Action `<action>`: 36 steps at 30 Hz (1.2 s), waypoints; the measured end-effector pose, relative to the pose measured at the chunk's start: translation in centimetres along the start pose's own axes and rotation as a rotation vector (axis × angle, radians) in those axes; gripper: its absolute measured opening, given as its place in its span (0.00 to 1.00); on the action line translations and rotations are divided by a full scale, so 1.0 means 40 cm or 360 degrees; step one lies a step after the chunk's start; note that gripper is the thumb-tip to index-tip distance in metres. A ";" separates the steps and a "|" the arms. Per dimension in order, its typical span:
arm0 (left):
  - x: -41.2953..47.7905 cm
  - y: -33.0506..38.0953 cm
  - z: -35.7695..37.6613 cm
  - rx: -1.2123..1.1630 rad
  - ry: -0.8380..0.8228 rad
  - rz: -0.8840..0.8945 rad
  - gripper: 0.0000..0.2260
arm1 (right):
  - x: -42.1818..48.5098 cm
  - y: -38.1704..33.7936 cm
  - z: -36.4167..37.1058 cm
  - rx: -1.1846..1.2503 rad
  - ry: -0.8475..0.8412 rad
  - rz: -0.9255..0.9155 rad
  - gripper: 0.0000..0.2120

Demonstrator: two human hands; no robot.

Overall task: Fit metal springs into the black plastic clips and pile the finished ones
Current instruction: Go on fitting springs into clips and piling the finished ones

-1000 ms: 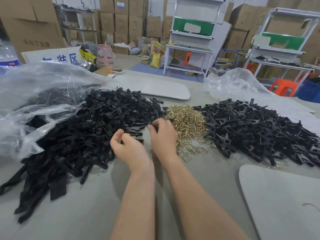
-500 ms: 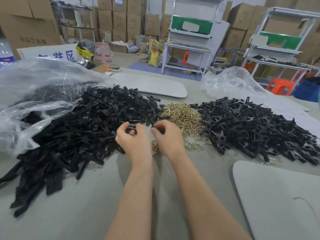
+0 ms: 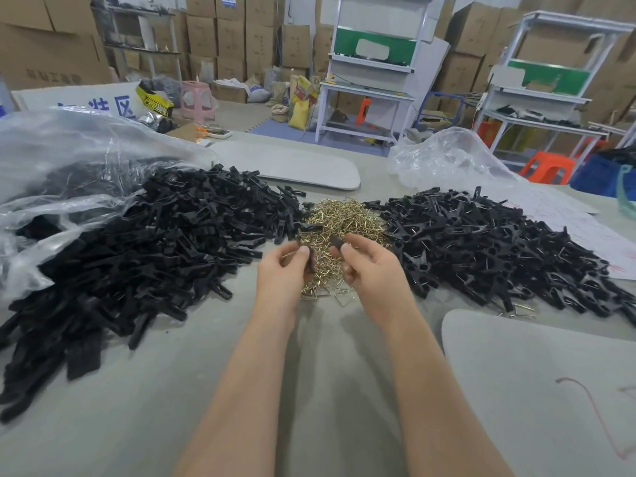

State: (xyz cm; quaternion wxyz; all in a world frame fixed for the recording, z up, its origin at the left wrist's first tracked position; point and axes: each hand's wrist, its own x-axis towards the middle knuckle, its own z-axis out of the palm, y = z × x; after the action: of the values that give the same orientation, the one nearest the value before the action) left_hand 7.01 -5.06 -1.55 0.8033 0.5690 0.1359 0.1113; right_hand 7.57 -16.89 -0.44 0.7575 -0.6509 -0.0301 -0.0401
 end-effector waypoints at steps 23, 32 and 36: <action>-0.009 -0.003 0.006 0.0289 -0.0325 0.0133 0.10 | 0.000 -0.006 -0.011 -0.0526 -0.0083 -0.0114 0.09; -0.010 -0.005 0.005 0.0401 -0.0372 0.0227 0.09 | -0.004 -0.009 -0.007 -0.0548 -0.0140 -0.0117 0.12; -0.006 -0.013 0.006 0.0360 -0.0376 0.0184 0.11 | -0.006 -0.012 -0.010 -0.0559 -0.0082 -0.0100 0.11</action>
State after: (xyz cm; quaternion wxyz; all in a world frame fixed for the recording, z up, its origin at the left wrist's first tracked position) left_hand 6.89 -5.53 -1.94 0.7368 0.6718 0.0192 0.0737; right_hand 7.26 -17.36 -0.06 0.6295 -0.7727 -0.0624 -0.0519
